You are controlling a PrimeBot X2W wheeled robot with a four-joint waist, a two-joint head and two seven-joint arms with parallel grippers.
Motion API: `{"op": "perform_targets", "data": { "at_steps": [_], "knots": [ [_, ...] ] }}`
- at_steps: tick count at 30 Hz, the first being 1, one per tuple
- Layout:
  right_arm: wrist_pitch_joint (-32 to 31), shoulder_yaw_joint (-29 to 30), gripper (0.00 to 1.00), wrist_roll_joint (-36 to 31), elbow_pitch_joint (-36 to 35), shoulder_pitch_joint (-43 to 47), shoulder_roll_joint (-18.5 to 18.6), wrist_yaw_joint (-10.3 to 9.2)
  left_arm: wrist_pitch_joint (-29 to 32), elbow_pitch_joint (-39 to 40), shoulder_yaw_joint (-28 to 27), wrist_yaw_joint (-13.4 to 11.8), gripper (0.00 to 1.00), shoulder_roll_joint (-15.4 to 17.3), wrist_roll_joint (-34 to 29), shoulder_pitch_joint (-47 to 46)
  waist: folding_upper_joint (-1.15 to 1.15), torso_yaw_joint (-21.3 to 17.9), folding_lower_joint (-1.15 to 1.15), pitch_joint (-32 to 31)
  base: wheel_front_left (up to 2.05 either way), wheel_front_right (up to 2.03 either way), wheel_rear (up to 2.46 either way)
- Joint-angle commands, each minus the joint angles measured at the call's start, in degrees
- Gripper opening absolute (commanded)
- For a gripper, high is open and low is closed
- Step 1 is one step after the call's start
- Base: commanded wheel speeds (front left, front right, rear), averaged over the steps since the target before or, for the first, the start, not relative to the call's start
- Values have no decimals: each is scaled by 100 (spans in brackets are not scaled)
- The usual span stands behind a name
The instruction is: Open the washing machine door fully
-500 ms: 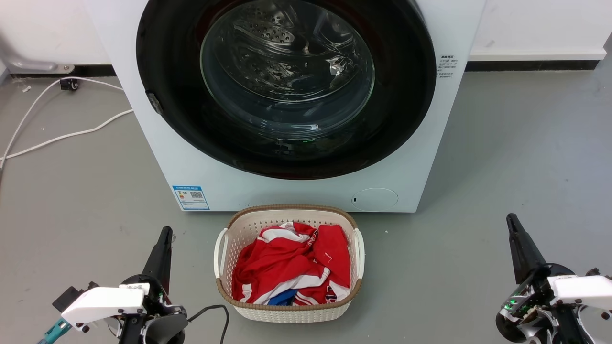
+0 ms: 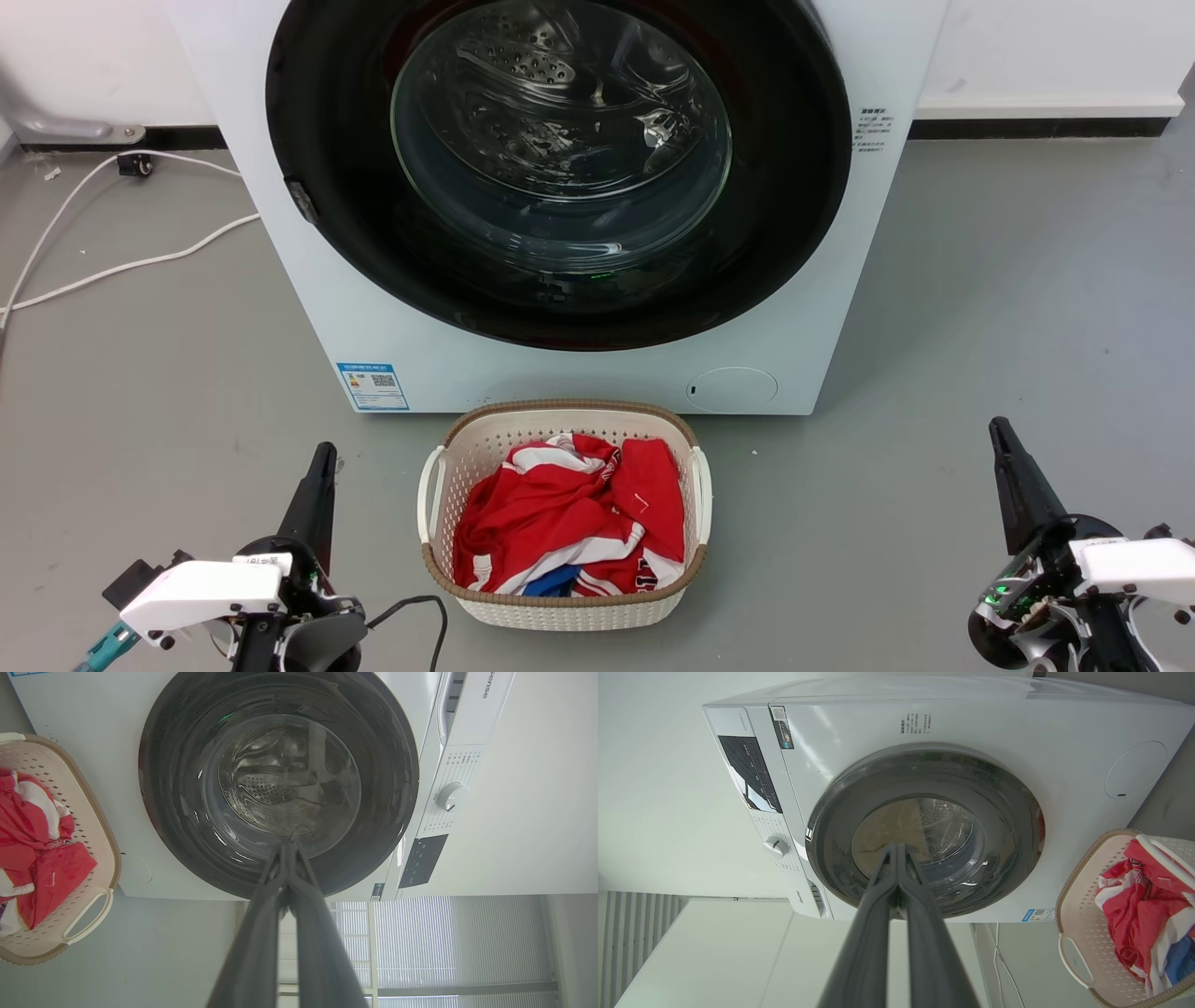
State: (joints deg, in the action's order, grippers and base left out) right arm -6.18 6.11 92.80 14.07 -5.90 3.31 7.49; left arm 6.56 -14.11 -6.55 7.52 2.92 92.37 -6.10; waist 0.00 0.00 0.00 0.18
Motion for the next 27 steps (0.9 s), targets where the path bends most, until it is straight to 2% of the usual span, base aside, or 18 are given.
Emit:
{"op": "perform_targets", "data": {
  "at_steps": [1,7,8,16,22,27],
  "knots": [
    [-25,9,0,-18,6,-67,-23,0,12,6,-11,15,0,-12,10,-36,0,0,0,0,0,0,0],
    [-23,12,0,-23,6,-67,-25,0,12,6,-9,15,0,-12,10,-36,0,0,0,0,0,0,0],
    [-9,4,100,-3,-1,0,-3,0,-2,0,1,0,100,0,0,0,0,0,0,0,0,0,0],
    [121,-43,100,-132,87,192,-18,-1,-135,-84,42,-3,100,-12,-69,179,0,1,0,2,0,0,0],
    [290,-24,100,-647,-81,248,-19,0,-306,39,-32,-12,100,-11,-464,194,0,2,0,7,0,0,0],
    [423,-34,100,-1293,-286,290,-21,0,-441,274,-8,-114,100,-11,-1040,215,0,6,0,13,0,0,0]
  ]
}}
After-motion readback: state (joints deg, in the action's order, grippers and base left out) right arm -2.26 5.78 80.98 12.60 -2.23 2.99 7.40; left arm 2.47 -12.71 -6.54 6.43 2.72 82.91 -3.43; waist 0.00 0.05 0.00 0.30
